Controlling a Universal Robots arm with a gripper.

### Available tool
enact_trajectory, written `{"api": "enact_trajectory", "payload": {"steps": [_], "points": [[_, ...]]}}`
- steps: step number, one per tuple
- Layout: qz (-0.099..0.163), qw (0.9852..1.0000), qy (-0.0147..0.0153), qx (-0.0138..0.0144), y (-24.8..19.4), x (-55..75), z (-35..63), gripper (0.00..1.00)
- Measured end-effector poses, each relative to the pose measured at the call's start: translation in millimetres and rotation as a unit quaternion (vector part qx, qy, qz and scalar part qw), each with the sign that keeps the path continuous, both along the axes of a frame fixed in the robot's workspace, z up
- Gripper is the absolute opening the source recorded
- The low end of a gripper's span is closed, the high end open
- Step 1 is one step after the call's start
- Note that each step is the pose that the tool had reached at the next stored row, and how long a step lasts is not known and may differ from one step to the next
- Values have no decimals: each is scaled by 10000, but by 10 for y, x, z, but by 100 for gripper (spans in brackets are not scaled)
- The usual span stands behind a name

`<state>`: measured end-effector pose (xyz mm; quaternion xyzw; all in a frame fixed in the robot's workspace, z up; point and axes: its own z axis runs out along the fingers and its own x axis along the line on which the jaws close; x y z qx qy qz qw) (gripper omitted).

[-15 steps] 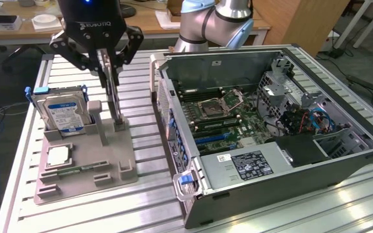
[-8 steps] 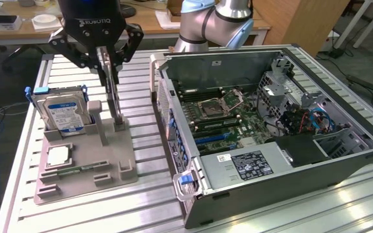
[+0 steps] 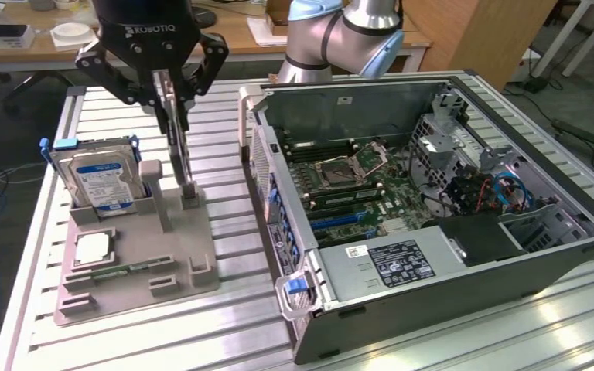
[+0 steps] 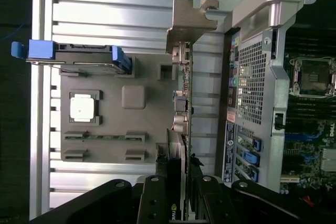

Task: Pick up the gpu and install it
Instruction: 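Pick up the gpu and move the gpu toward the slot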

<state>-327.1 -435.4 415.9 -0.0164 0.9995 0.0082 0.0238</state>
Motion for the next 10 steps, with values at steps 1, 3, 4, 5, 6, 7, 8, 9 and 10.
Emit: {"api": "enact_trajectory", "payload": {"steps": [1,3,4,5,6,7,8,9,10], "points": [[0,10000,0,1,0,0,6,26],[0,10000,0,2,0,0,16,26],[0,10000,0,2,0,0,21,26],[0,10000,0,2,0,0,27,26],[0,10000,0,2,0,0,32,26],[0,10000,0,2,0,0,38,26],[0,10000,0,3,0,0,44,26],[0,10000,0,3,0,0,50,26],[0,10000,0,3,0,0,56,26]]}}
